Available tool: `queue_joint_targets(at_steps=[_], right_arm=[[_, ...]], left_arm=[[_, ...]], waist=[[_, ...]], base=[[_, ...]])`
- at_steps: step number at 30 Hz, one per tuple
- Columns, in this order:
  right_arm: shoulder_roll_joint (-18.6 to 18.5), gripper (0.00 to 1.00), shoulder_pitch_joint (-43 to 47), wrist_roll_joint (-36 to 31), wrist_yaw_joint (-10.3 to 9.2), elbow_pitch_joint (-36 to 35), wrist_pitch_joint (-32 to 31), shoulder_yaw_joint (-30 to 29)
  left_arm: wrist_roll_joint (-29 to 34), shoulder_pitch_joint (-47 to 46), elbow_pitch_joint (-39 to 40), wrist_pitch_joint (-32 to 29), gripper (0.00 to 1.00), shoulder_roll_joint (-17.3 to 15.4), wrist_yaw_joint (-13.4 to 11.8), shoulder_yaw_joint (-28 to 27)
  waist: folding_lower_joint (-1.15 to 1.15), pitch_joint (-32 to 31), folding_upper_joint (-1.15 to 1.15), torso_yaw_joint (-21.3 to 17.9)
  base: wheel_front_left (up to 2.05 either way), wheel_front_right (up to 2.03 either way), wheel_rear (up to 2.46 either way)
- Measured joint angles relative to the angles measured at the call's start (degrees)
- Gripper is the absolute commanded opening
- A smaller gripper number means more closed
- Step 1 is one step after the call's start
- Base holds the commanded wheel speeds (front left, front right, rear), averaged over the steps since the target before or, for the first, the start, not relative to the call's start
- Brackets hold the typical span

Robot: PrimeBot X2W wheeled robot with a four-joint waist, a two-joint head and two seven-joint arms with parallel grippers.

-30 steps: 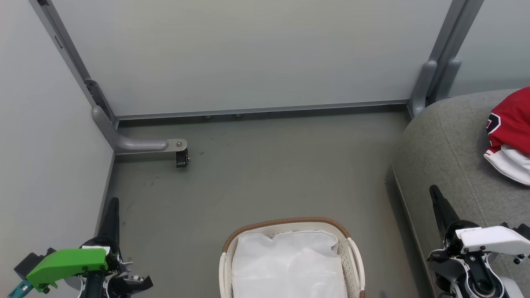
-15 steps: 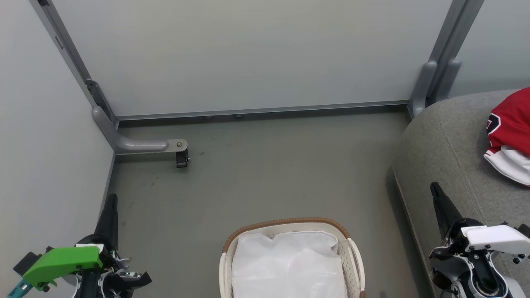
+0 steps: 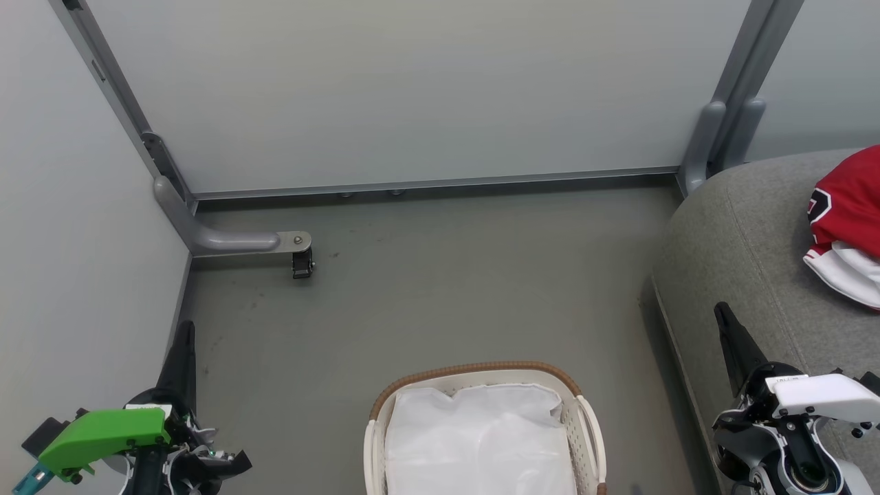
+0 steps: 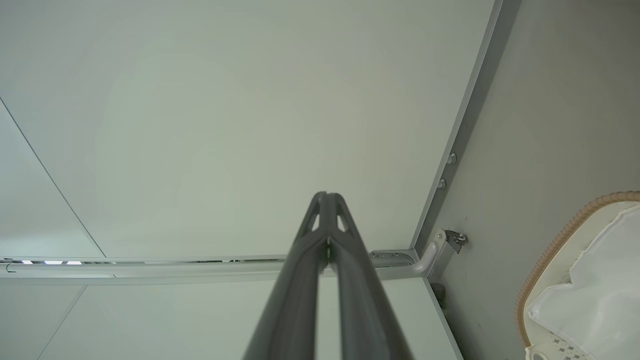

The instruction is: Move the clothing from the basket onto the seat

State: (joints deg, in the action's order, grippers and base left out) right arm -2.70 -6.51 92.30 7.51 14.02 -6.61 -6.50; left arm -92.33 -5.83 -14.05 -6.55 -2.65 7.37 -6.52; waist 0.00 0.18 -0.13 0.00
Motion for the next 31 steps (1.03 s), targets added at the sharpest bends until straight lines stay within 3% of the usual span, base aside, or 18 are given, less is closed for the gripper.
queue_joint_targets(at_steps=[31], right_arm=[[0.0, 0.00, 0.0, 0.0, 0.00, 0.0, 0.0, 0.0]], left_arm=[[0.0, 0.0, 0.0, 0.0, 0.00, 0.0, 0.0, 0.0]], waist=[[0.00, 0.0, 0.00, 0.0]], base=[[0.00, 0.00, 0.00]])
